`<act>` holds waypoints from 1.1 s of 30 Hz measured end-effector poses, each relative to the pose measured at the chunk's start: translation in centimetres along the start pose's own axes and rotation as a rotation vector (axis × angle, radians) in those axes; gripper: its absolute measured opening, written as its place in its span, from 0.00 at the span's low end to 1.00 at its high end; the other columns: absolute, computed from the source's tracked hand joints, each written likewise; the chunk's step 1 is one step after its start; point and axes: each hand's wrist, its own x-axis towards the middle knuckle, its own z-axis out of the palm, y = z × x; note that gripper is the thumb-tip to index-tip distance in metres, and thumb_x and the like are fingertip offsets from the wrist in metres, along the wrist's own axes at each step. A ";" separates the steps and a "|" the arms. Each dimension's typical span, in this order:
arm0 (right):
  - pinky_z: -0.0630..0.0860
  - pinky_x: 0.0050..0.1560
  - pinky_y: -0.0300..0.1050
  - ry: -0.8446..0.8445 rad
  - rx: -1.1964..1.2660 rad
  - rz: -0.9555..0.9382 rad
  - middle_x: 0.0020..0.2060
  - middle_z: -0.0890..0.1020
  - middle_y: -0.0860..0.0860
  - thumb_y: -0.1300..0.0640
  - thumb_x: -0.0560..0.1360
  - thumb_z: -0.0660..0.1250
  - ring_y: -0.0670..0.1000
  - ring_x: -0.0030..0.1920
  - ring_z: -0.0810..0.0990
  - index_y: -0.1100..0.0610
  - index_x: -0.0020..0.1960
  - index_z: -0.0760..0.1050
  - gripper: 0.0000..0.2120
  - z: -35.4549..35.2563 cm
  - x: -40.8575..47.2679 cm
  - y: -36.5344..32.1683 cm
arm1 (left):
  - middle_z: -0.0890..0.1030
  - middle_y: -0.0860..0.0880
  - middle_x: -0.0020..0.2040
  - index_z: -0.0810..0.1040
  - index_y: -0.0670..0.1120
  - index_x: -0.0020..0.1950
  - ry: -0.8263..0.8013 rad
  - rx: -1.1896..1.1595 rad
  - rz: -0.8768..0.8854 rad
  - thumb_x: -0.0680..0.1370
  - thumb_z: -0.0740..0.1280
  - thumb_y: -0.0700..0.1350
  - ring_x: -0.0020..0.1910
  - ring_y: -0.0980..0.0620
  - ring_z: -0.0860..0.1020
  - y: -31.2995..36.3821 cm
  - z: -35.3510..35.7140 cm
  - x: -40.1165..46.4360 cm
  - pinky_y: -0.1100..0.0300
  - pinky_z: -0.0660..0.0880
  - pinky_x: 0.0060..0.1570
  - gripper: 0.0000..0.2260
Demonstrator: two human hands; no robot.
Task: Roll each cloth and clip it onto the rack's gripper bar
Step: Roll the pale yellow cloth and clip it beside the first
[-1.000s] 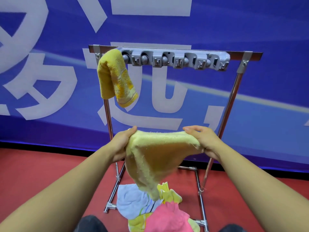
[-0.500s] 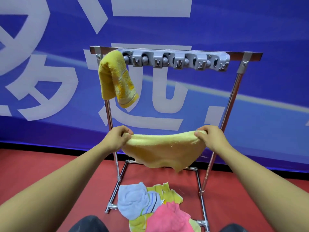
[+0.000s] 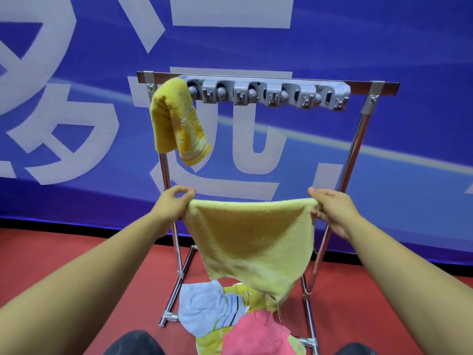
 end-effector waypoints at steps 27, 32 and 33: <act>0.83 0.41 0.37 0.012 0.427 0.221 0.47 0.81 0.57 0.66 0.78 0.69 0.51 0.50 0.80 0.66 0.57 0.79 0.08 0.8 1.2 6.6 | 0.79 0.43 0.40 0.82 0.44 0.55 0.099 -0.207 -0.063 0.80 0.70 0.43 0.31 0.52 0.76 -8.7 1.5 1.4 0.53 0.78 0.43 0.05; 0.82 0.47 0.35 0.011 0.228 0.146 0.47 0.83 0.56 0.70 0.76 0.70 0.48 0.46 0.83 0.66 0.59 0.79 0.12 -0.3 1.7 9.7 | 0.84 0.40 0.52 0.83 0.42 0.58 -0.041 -0.212 -0.054 0.77 0.73 0.36 0.49 0.48 0.81 -10.9 2.4 2.2 0.62 0.79 0.51 0.10; 0.82 0.45 0.34 0.028 0.117 0.106 0.46 0.83 0.57 0.70 0.75 0.71 0.47 0.42 0.83 0.66 0.60 0.79 0.14 -0.5 2.1 10.5 | 0.85 0.40 0.51 0.83 0.42 0.59 -0.053 -0.130 -0.023 0.77 0.73 0.36 0.49 0.49 0.81 -11.5 2.7 2.4 0.63 0.79 0.51 0.11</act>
